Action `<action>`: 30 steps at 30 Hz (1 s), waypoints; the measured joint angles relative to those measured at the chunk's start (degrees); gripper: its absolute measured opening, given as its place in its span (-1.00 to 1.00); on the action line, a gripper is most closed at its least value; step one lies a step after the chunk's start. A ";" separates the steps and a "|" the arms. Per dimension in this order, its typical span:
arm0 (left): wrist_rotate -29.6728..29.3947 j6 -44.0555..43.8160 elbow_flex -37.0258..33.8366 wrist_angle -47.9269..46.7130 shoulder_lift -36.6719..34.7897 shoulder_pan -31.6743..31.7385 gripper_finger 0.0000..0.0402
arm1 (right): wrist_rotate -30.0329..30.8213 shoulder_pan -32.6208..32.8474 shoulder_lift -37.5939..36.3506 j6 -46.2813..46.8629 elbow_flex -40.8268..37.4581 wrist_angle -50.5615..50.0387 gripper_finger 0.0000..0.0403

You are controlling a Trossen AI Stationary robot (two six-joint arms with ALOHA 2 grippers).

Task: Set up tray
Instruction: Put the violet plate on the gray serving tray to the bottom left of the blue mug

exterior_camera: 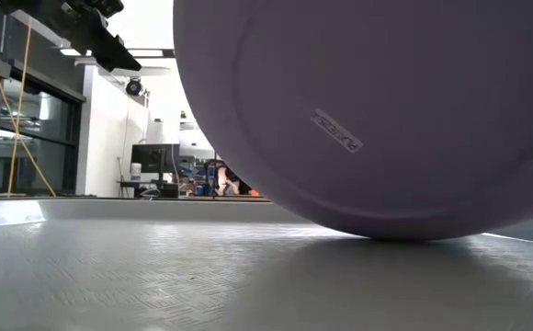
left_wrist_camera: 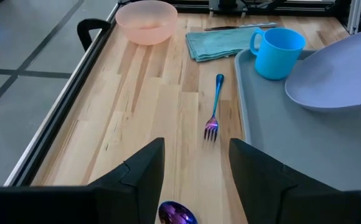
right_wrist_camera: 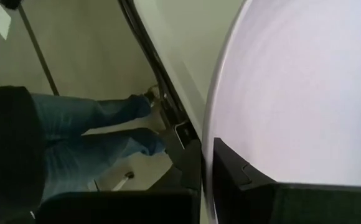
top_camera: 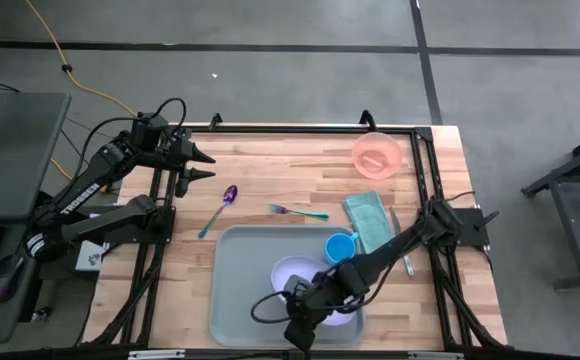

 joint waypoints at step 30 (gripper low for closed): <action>0.28 0.02 0.00 -0.13 0.00 0.02 0.05 | -0.30 -1.18 2.39 0.13 -0.09 2.65 -0.83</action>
